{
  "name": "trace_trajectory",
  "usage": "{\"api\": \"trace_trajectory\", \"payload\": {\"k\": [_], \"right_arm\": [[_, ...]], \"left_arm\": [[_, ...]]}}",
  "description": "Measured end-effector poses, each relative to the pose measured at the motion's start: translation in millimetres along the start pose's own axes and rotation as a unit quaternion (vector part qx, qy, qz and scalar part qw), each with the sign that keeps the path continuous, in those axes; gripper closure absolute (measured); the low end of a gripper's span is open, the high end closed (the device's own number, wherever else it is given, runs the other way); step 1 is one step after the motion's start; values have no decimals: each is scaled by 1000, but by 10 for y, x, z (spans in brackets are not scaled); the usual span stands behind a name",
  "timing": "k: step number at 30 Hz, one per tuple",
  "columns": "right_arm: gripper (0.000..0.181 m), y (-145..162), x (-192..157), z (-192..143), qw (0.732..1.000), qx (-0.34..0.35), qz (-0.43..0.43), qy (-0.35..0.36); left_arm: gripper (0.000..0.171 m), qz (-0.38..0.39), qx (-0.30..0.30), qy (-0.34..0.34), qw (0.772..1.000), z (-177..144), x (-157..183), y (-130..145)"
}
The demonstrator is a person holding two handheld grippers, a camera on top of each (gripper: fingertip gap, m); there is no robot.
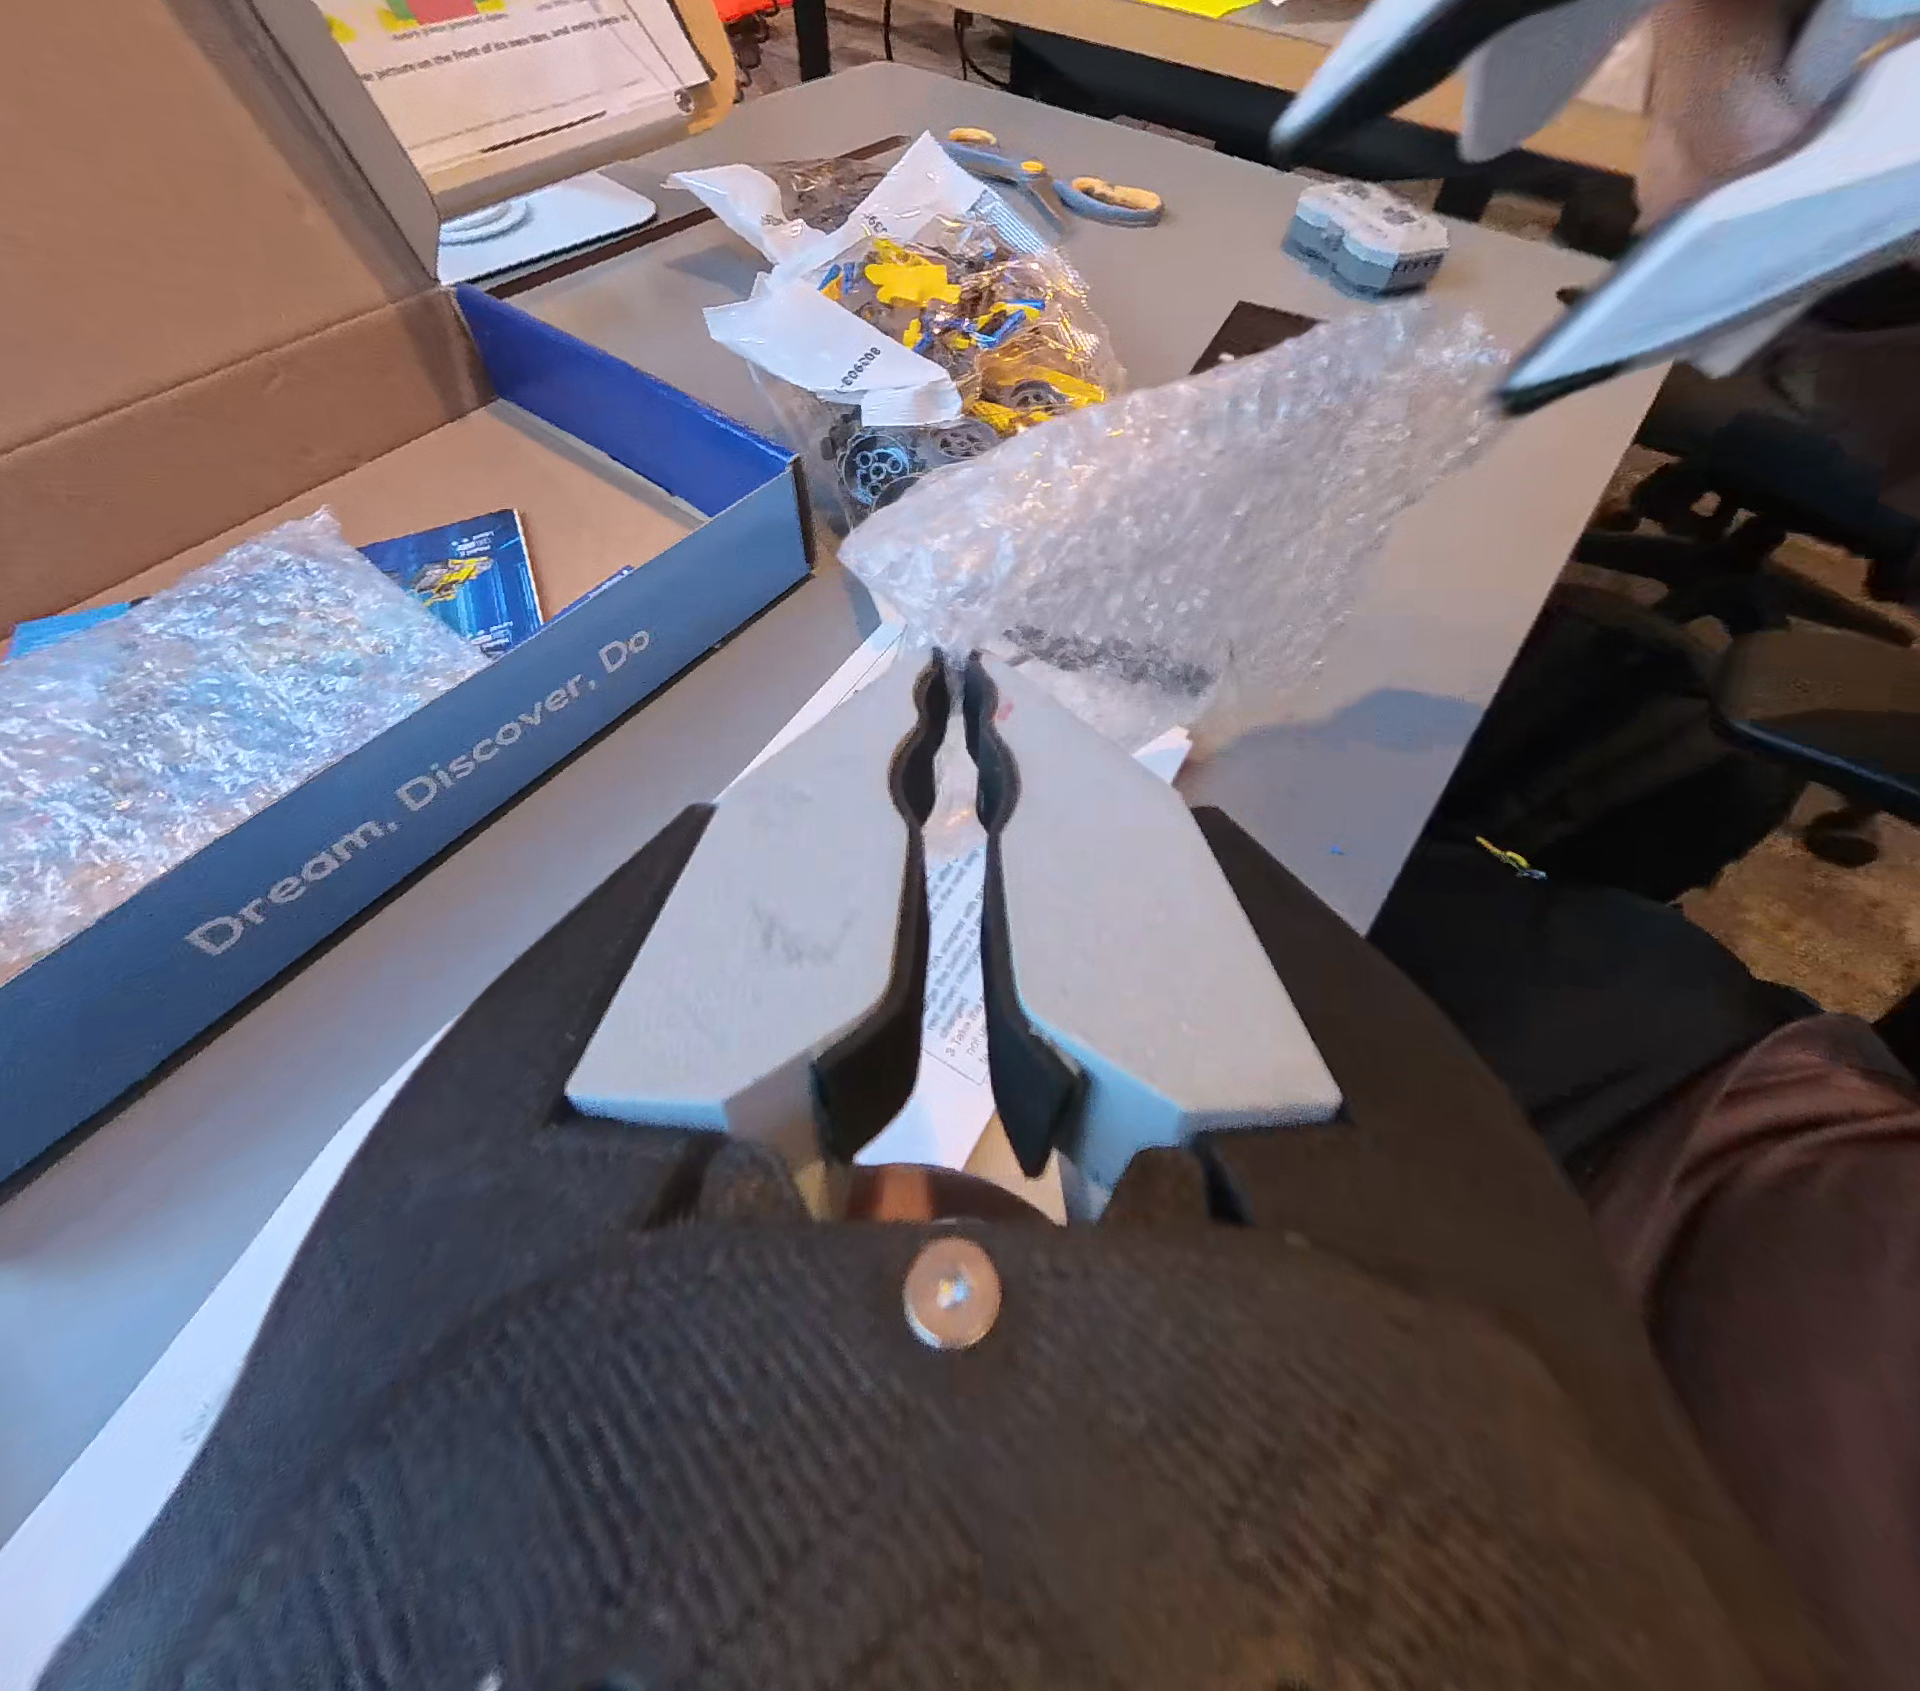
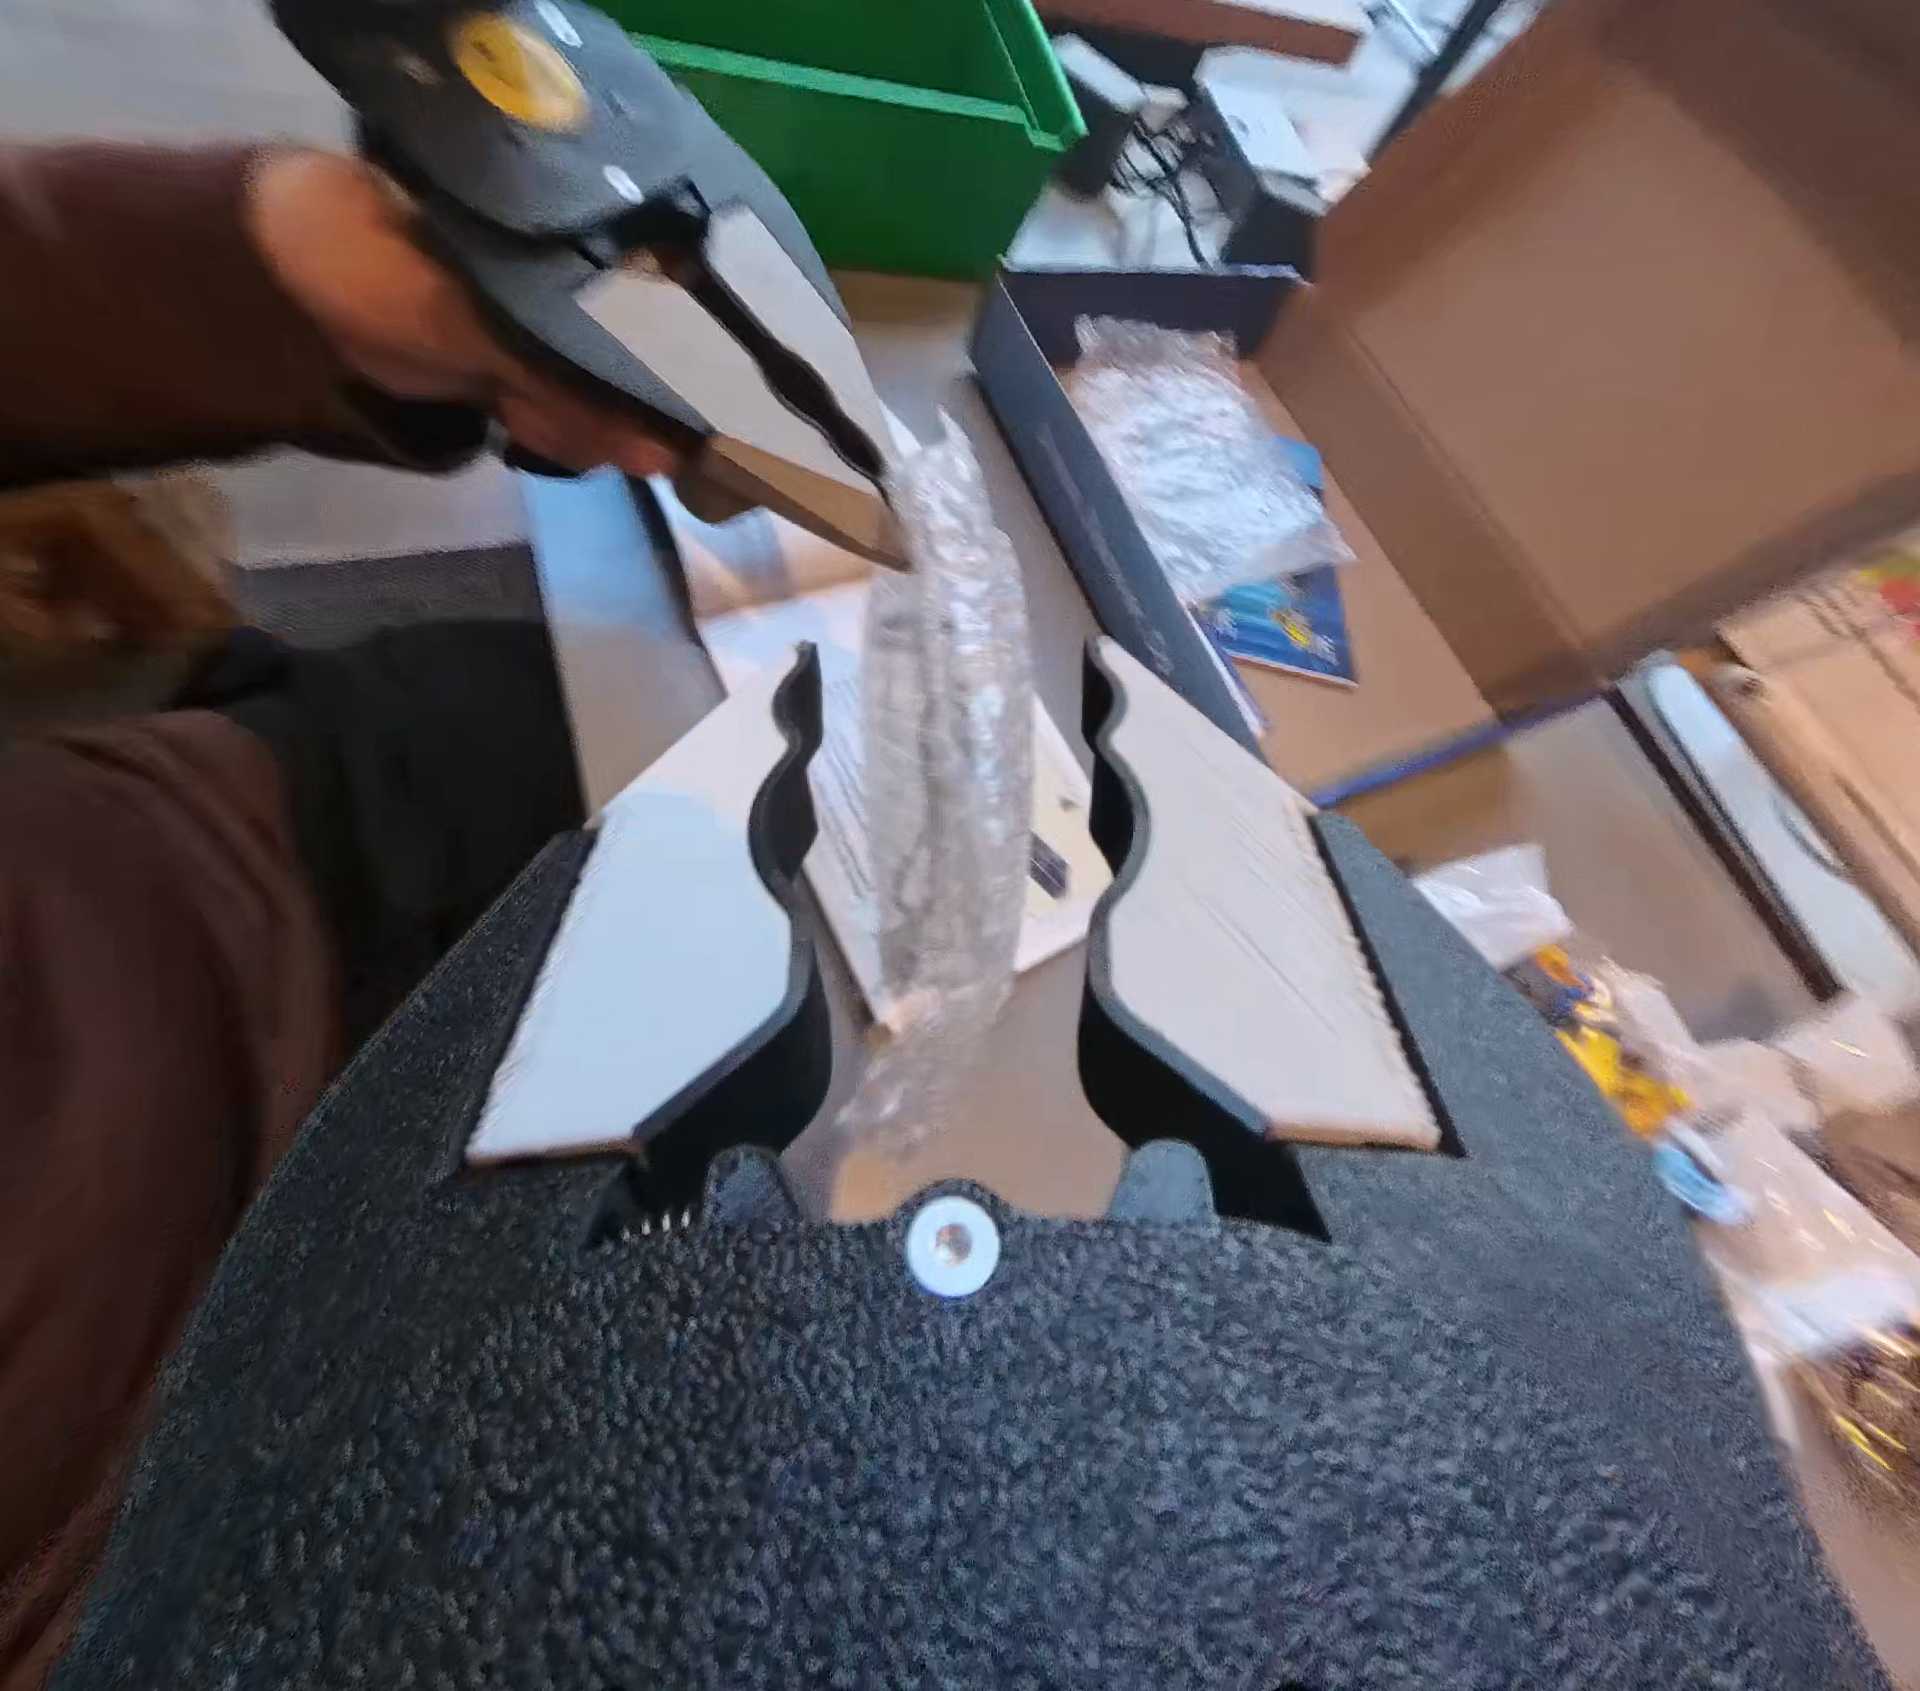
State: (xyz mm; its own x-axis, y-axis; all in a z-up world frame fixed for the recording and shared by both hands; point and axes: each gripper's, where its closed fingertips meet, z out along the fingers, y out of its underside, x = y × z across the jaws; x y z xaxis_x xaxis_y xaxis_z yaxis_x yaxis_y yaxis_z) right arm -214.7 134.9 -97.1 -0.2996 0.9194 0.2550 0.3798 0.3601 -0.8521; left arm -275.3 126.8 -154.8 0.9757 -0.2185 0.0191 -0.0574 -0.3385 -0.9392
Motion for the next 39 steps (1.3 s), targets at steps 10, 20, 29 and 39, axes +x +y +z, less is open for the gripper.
{"api": "trace_trajectory", "payload": {"k": [10,20,29,39], "right_arm": [[178,245,55,280,993,-66,-75,62],[179,-22,253,16,997,63,-5,49],[179,-86,320,-105,991,126,51,11],[179,-52,405,-193,981,163,99,-21]], "left_arm": [[171,104,-9,-21,994,-46,208,-94],[130,32,2,36,999,-273,-95,-42],[171,-19,40,110,993,-205,41,-51],[168,-67,104,138,983,-253,130,-285]]}}
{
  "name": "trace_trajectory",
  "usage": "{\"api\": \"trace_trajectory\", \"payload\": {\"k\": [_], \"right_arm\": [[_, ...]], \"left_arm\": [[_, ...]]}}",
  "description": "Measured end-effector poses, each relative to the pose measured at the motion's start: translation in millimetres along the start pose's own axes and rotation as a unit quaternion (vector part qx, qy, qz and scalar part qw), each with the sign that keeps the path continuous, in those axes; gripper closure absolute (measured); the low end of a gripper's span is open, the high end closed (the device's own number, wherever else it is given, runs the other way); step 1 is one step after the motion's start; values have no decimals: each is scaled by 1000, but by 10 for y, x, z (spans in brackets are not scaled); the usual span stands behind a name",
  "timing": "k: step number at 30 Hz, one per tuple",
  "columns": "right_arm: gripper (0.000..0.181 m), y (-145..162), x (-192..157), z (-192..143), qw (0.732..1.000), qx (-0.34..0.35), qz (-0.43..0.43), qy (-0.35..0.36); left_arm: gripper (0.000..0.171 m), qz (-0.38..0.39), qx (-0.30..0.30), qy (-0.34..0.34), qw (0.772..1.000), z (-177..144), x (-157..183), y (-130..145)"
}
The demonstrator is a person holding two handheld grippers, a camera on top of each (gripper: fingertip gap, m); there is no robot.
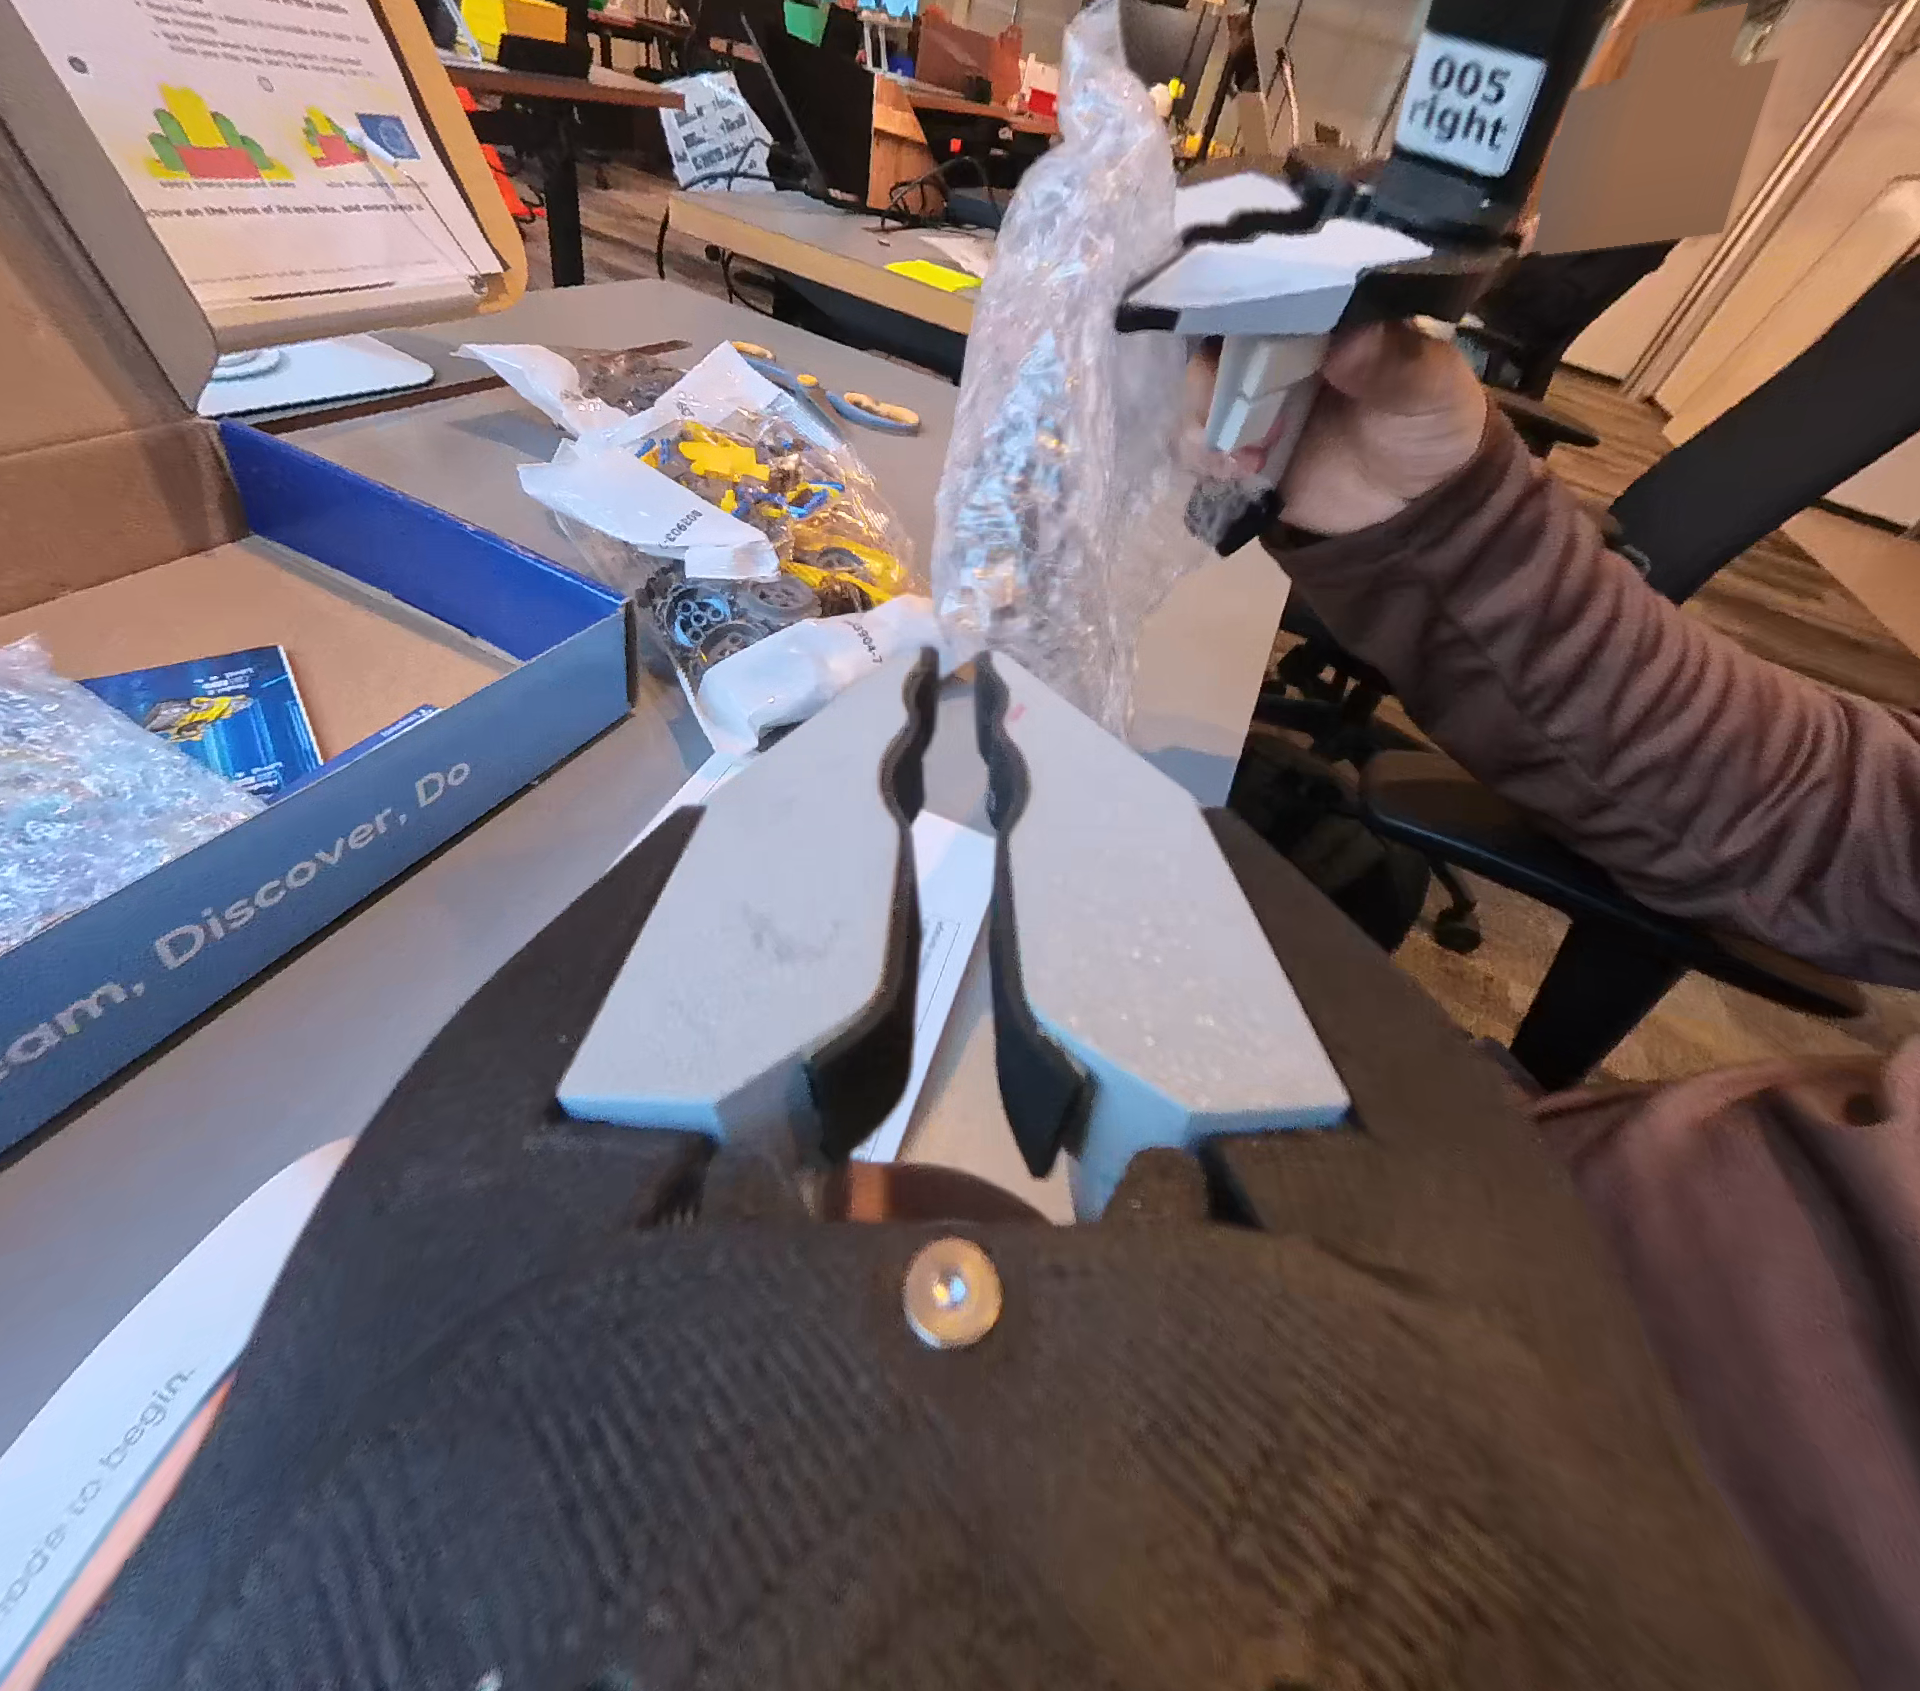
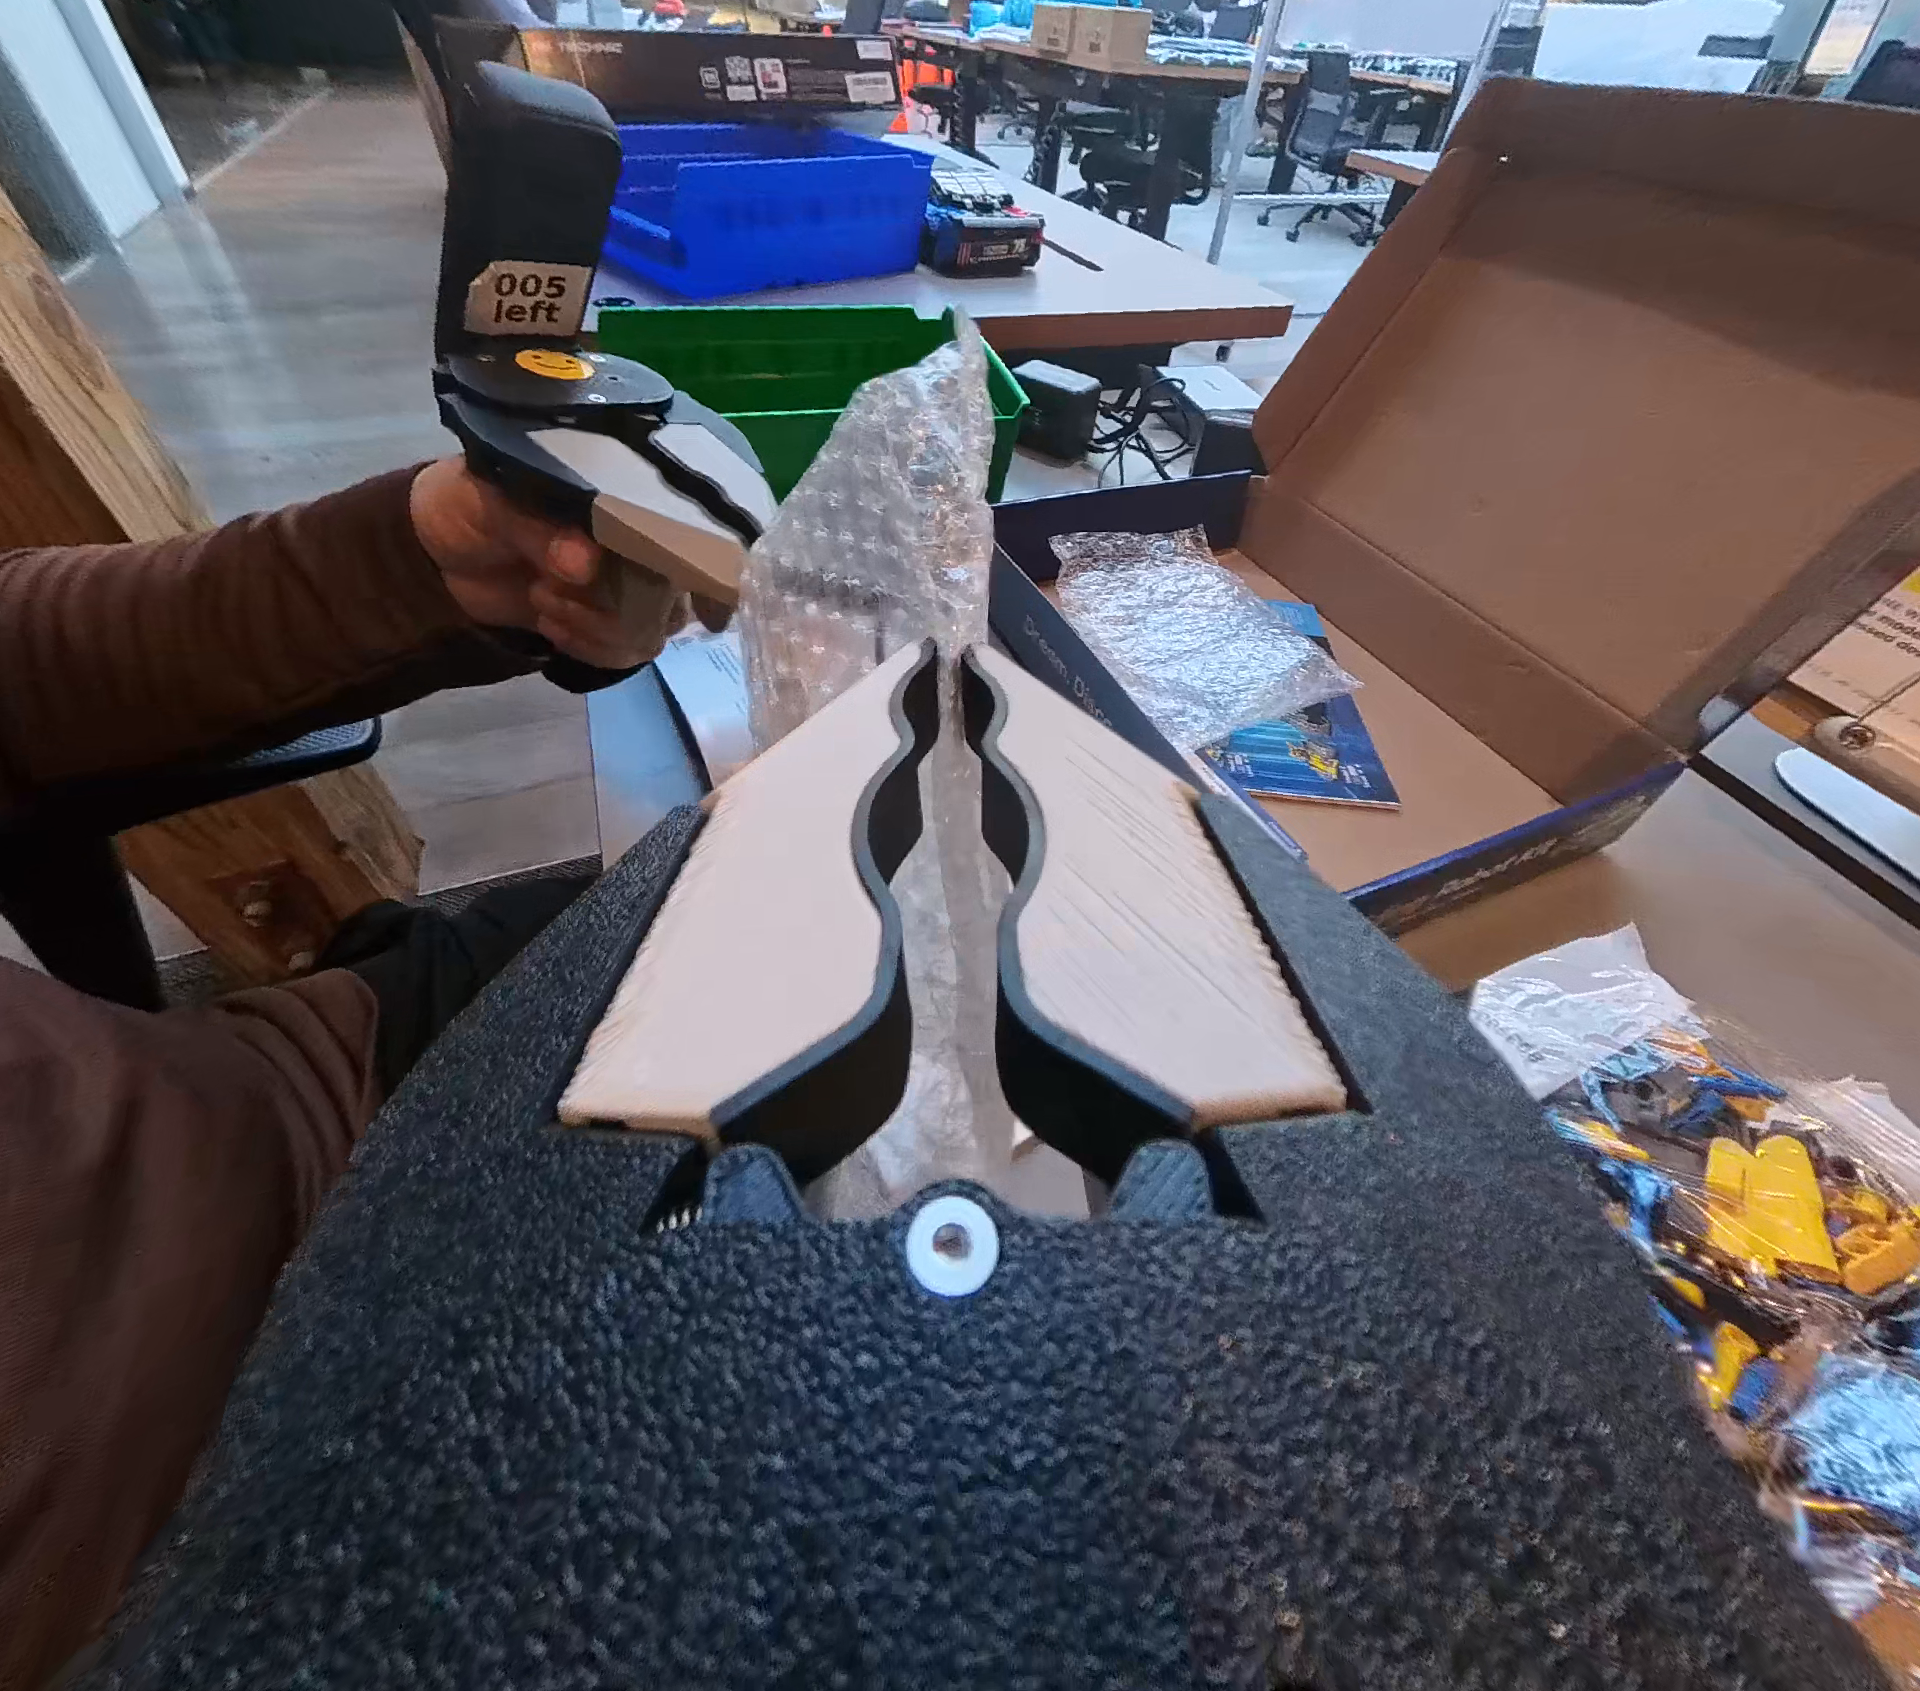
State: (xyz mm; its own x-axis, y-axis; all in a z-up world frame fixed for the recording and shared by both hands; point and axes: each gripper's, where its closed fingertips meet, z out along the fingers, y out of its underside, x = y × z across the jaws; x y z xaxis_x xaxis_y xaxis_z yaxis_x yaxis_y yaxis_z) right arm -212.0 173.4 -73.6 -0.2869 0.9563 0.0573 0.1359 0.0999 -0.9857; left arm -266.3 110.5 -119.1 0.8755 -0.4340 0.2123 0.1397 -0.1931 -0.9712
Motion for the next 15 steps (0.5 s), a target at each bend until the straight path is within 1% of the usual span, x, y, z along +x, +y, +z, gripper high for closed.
{"api": "trace_trajectory", "payload": {"k": [1,4,8,11,15], "right_arm": [[179,8,1,7,1000,2,4,-3],[179,51,21,38,1000,4,10,-5],[178,171,45,72,1000,-13,11,-9],[179,206,105,99,1000,-4,22,-1],[178,339,101,174,999,-14,29,-12]], "left_arm": [[171,-3,6,-1,1000,1,-7,-12],[171,-11,13,-5,1000,-2,-36,-25],[171,-41,46,-12,998,-52,-102,-127],[171,-53,50,-26,997,-66,-180,-117],[171,-46,54,-52,996,-72,-275,-102]]}}
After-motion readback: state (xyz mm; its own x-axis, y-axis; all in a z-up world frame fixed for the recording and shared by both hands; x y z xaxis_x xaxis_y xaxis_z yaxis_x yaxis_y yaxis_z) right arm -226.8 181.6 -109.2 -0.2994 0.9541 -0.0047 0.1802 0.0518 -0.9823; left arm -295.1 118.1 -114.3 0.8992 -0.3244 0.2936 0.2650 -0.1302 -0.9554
